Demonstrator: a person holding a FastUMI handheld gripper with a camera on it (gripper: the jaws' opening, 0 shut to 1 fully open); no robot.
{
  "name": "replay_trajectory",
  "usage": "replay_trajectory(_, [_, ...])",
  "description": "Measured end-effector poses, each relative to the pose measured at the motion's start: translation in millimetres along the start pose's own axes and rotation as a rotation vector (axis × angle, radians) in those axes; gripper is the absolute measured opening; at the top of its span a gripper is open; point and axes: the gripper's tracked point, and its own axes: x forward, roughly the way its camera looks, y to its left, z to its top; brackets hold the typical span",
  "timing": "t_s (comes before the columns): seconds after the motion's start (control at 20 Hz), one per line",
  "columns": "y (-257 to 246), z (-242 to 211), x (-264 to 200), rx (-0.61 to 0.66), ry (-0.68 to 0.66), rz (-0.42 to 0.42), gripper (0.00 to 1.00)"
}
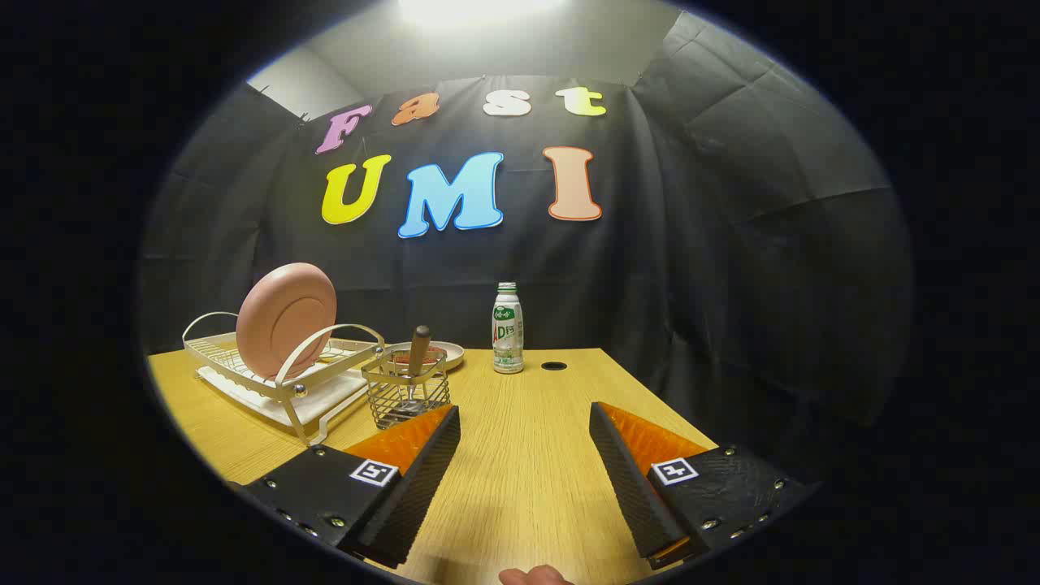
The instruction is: Take the plate from the dish rack, then take the spoon from the basket and place it into the plate.
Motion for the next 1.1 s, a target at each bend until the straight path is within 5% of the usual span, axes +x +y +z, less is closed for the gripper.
replay_trajectory(0.7, [-2.1, 22.0, 62.7, -0.014, -0.025, -0.008, 0.98])
replay_trajectory(1.1, [2.9, 120.1, 58.8, -0.049, -0.021, 0.005, 0.97])
